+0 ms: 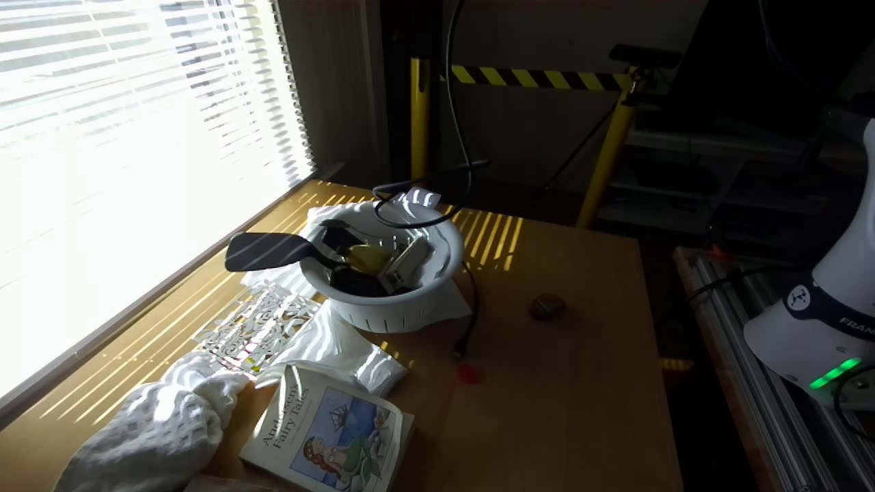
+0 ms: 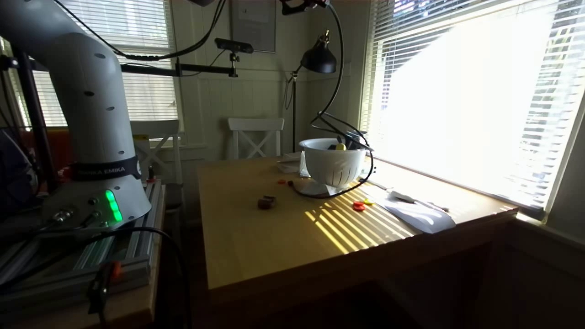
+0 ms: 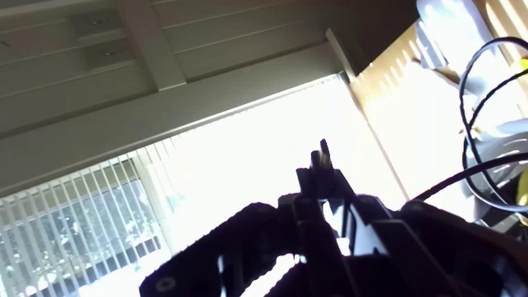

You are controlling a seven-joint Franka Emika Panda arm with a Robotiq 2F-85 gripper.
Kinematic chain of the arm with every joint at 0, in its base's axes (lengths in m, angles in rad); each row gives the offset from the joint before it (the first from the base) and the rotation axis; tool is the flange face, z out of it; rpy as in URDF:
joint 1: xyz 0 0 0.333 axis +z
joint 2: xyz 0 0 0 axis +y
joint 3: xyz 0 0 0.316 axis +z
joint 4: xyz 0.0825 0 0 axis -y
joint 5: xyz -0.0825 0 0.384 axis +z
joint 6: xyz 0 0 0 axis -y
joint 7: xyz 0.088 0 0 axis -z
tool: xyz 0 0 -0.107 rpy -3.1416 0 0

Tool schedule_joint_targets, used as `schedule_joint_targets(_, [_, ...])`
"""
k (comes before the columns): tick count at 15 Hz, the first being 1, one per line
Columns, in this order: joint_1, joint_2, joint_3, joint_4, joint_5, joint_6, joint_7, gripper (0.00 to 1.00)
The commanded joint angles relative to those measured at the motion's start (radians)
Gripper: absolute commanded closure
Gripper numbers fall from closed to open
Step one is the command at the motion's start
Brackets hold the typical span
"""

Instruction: Untangle the cable

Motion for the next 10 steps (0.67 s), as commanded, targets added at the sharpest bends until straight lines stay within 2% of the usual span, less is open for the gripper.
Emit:
schedule_joint_targets(1, [-0.045, -0.011, -0.132, -0.111, 0.061, 0.263, -0.089, 0.96])
schedule_joint_targets(2, [0.008, -0.009, -0.227, -0.135, 0.038, 0.304, -0.106, 0.96])
schedule_joint_targets(3, [0.012, -0.002, -0.288, -0.161, 0.056, 0.362, -0.153, 0.96])
schedule_joint_targets(4, [-0.057, 0.036, -0.306, -0.196, 0.115, 0.475, -0.226, 0.96])
schedule_joint_targets(5, [0.05, 0.03, -0.431, -0.208, 0.101, 0.465, -0.259, 0.96])
schedule_joint_targets(6, [0.08, 0.063, -0.506, -0.221, 0.12, 0.51, -0.31, 0.96])
schedule_joint_targets(7, [0.152, 0.126, -0.594, -0.2, 0.114, 0.531, -0.321, 0.96])
schedule_joint_targets(8, [0.222, 0.123, -0.675, -0.213, 0.126, 0.523, -0.359, 0.61])
schedule_joint_targets(10, [0.373, 0.16, -0.837, -0.215, 0.154, 0.508, -0.41, 0.53])
